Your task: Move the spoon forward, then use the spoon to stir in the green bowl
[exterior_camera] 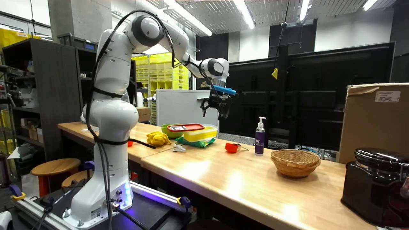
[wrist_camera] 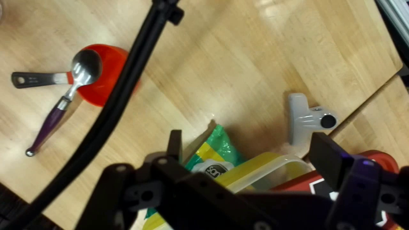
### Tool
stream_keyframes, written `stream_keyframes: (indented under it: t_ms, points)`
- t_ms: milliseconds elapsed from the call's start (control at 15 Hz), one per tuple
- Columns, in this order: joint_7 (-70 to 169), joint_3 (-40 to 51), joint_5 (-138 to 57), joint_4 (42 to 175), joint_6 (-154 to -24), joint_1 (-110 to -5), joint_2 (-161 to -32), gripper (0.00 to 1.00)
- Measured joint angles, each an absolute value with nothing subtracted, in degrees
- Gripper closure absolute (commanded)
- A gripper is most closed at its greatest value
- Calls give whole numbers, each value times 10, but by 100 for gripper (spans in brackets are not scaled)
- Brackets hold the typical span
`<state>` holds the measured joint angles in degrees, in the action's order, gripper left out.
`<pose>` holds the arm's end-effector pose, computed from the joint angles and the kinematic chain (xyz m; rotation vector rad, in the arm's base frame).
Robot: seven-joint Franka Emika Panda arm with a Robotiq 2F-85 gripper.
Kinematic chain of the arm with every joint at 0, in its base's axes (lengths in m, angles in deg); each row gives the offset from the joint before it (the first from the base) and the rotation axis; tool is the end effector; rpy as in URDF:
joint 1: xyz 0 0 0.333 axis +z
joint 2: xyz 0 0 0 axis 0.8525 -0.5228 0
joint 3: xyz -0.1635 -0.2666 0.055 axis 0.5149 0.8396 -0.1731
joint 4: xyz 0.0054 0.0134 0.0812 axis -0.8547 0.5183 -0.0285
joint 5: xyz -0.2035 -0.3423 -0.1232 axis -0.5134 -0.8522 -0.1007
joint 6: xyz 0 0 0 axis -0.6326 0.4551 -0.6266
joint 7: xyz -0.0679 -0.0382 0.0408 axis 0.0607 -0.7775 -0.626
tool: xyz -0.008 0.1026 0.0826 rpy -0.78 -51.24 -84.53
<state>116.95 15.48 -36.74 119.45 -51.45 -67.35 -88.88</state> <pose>0.5462 -0.2222 0.4059 -2.7911 -1.0124 0.3096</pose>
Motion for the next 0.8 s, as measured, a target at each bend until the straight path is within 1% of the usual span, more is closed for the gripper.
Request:
stream_keyframes:
  t_ms: [400, 800]
  points:
    - [1214, 126, -290, 1004, -476, -742, -1050, 0]
    - [1181, 111, -318, 853, -430, -773, -1170, 0]
